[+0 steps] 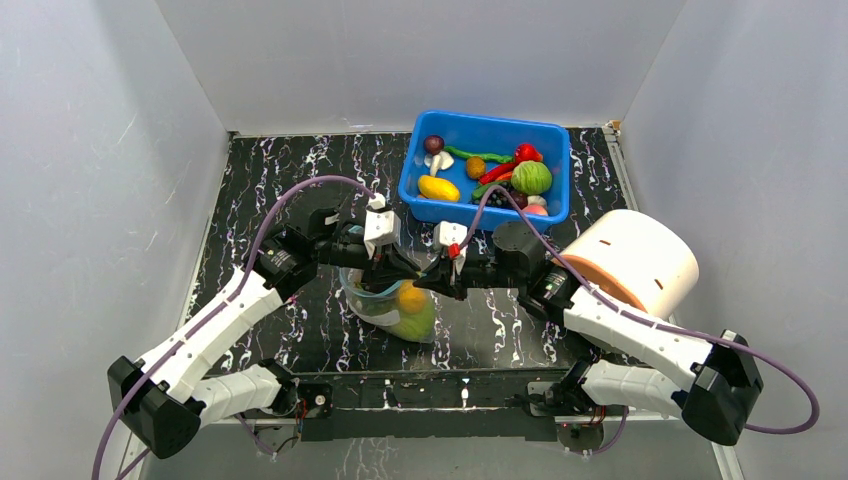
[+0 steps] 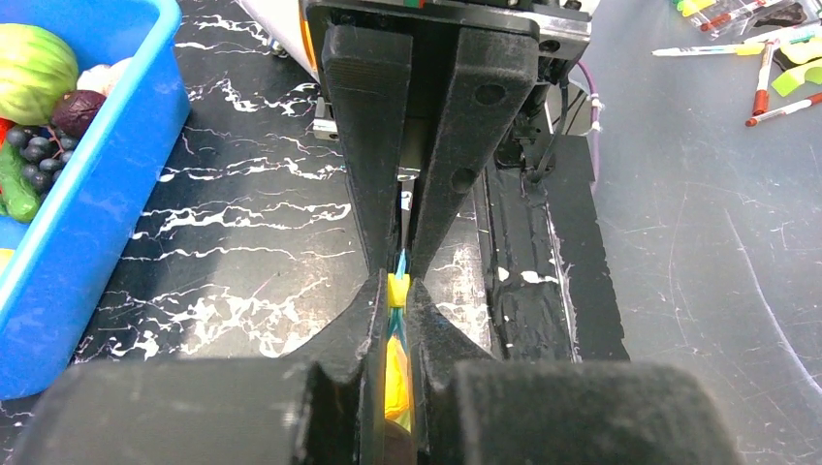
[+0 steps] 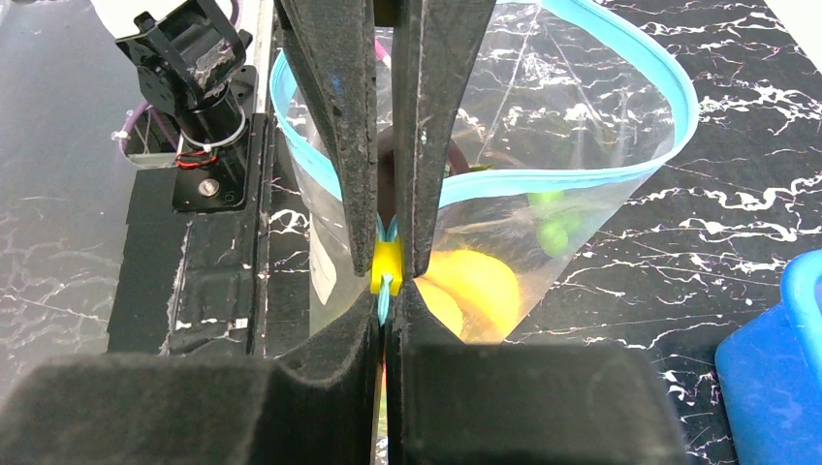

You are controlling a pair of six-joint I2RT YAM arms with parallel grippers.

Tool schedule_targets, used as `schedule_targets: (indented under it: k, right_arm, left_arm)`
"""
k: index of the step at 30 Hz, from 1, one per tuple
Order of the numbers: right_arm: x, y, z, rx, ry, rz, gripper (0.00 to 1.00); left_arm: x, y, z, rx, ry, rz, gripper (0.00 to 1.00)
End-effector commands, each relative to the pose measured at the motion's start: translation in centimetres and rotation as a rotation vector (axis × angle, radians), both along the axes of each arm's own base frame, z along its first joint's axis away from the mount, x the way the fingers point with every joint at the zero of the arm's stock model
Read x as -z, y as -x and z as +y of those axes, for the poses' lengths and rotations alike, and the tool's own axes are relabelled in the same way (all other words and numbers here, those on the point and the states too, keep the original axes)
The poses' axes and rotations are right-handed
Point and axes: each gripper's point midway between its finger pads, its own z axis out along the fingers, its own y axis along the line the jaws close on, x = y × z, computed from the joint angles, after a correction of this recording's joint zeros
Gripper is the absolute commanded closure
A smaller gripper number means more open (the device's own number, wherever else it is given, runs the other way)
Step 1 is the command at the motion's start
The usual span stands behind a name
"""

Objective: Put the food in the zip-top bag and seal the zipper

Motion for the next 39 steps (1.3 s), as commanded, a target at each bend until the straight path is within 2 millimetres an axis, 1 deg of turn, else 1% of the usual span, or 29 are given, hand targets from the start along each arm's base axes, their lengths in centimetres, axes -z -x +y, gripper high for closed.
schedule_targets:
  k: [1, 6, 13, 18, 21, 22, 24, 25, 30, 34, 38, 39]
  right_arm:
    - [-4.3, -1.0, -0.2, 0.054, -0.105, -0.102, 1.00]
    - [-4.2, -0.9, -1.1, 0.089, -0.111, -0.111, 1.00]
    - [-3.7, -0.7, -1.5, 0.099, -0.107, -0.108, 1.00]
    - [-4.3, -0.7, -1.7, 0.108, -0.123, -0.114, 1.00]
    - [-4.7, -0.2, -1.4, 0.079, -0.137, -0.100, 1.00]
    - [-4.7, -0.3, -1.2, 0.082, -0.137, -0.086, 0.95]
    - [-4.5, -0.6, -1.1, 0.092, -0.120, -0.064, 0.80]
    - [-4.4, -0.8, -0.9, 0.092, -0.111, -0.058, 0.76]
    - [-4.8, -0.9, -0.6, 0.089, -0.116, -0.052, 0.75]
    - [-5.2, -1.1, -0.3, 0.087, -0.119, -0.043, 0.73]
    - [-5.6, -1.2, 0.0, 0.085, -0.122, -0.038, 0.74]
    - [-5.7, -1.2, 0.1, 0.081, -0.123, -0.038, 0.76]
  left_arm:
    - [-1.1, 0.5, 0.2, 0.022, 0.002, -0.039, 1.00]
    - [-0.5, 0.0, 1.0, -0.022, -0.048, -0.067, 1.00]
    - [-0.4, -0.3, 1.2, -0.043, -0.075, -0.070, 1.00]
    - [-0.7, -0.3, 1.3, -0.046, -0.074, -0.072, 1.00]
    - [-1.4, -0.2, 1.1, -0.048, -0.047, -0.075, 1.00]
    - [-1.6, -0.2, 1.0, -0.045, -0.036, -0.070, 1.00]
    - [-2.0, 0.0, 0.7, -0.034, -0.011, -0.063, 1.00]
    - [-2.3, 0.0, 0.6, -0.033, -0.001, -0.059, 1.00]
    - [-2.8, 0.1, 0.3, -0.025, 0.022, -0.048, 1.00]
    - [-2.8, 0.1, 0.3, -0.025, 0.018, -0.040, 1.00]
    - [-2.8, 0.2, 0.3, -0.026, 0.019, -0.036, 1.00]
    - [-2.8, 0.2, 0.3, -0.026, 0.019, -0.035, 1.00]
